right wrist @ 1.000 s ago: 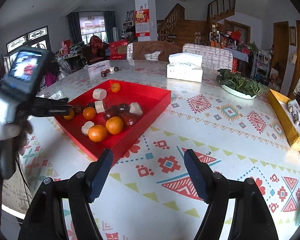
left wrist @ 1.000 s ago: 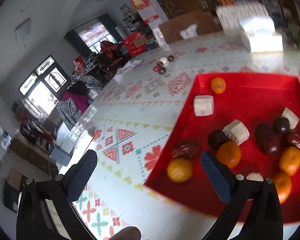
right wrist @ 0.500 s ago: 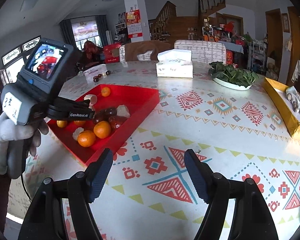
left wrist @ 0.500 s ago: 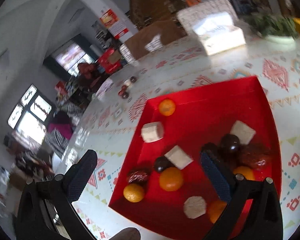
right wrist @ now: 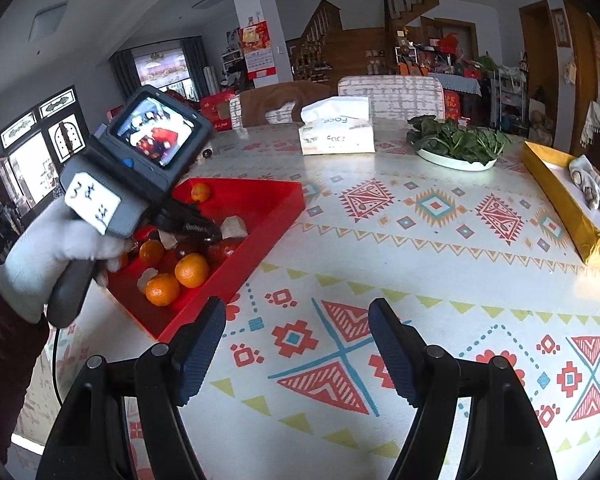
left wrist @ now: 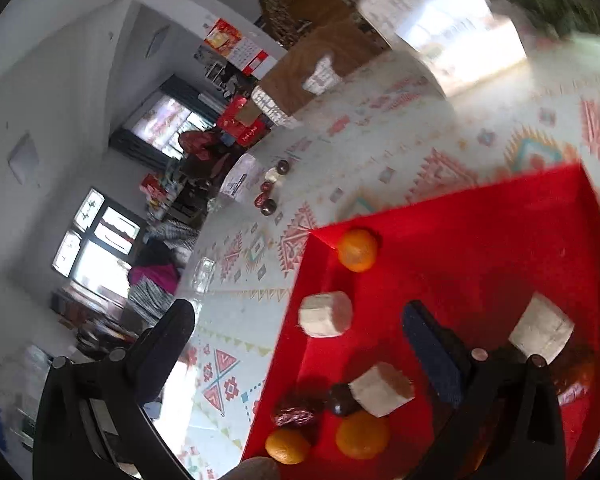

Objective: Organize fruits

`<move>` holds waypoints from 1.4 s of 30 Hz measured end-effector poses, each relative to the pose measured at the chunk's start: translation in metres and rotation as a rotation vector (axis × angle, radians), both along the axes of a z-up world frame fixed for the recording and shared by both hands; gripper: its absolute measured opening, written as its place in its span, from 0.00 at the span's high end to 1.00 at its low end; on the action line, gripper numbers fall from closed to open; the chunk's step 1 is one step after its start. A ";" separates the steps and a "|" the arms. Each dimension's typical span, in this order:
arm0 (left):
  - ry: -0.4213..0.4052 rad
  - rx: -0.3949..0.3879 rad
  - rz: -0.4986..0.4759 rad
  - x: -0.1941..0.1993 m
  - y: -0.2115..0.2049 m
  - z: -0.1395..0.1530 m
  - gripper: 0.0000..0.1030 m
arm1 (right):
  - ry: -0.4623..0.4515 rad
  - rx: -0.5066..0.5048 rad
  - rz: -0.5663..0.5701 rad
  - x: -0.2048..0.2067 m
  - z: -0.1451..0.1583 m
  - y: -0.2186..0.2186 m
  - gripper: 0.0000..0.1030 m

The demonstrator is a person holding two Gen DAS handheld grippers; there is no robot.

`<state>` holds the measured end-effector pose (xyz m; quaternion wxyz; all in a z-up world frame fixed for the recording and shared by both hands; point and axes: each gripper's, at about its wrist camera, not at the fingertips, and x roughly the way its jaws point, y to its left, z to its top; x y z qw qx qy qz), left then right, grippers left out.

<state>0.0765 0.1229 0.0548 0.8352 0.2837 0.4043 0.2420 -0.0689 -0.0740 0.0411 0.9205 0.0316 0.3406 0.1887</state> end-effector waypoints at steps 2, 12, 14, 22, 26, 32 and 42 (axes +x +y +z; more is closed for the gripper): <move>-0.012 -0.032 -0.004 -0.012 0.007 0.013 0.00 | -0.008 0.001 -0.004 -0.001 0.002 -0.002 0.24; 0.072 0.056 -0.119 -0.027 -0.020 -0.021 0.00 | 0.008 0.000 0.027 0.002 -0.003 0.009 0.24; 0.073 0.052 -0.099 -0.020 -0.019 -0.019 0.00 | 0.000 -0.011 0.027 0.000 -0.001 0.009 0.24; 0.015 0.048 -0.058 -0.029 0.001 -0.003 0.00 | -0.012 0.000 -0.002 -0.001 0.009 0.002 0.24; 0.063 -0.393 -0.162 -0.059 0.021 0.021 0.00 | -0.007 0.030 0.028 -0.005 0.013 0.006 0.24; 0.170 -0.395 -0.135 -0.062 0.021 -0.007 0.00 | -0.006 0.024 0.061 -0.016 0.014 0.022 0.24; -0.034 -0.330 -0.131 -0.086 0.031 0.025 0.00 | -0.047 0.000 0.041 -0.027 0.024 0.019 0.23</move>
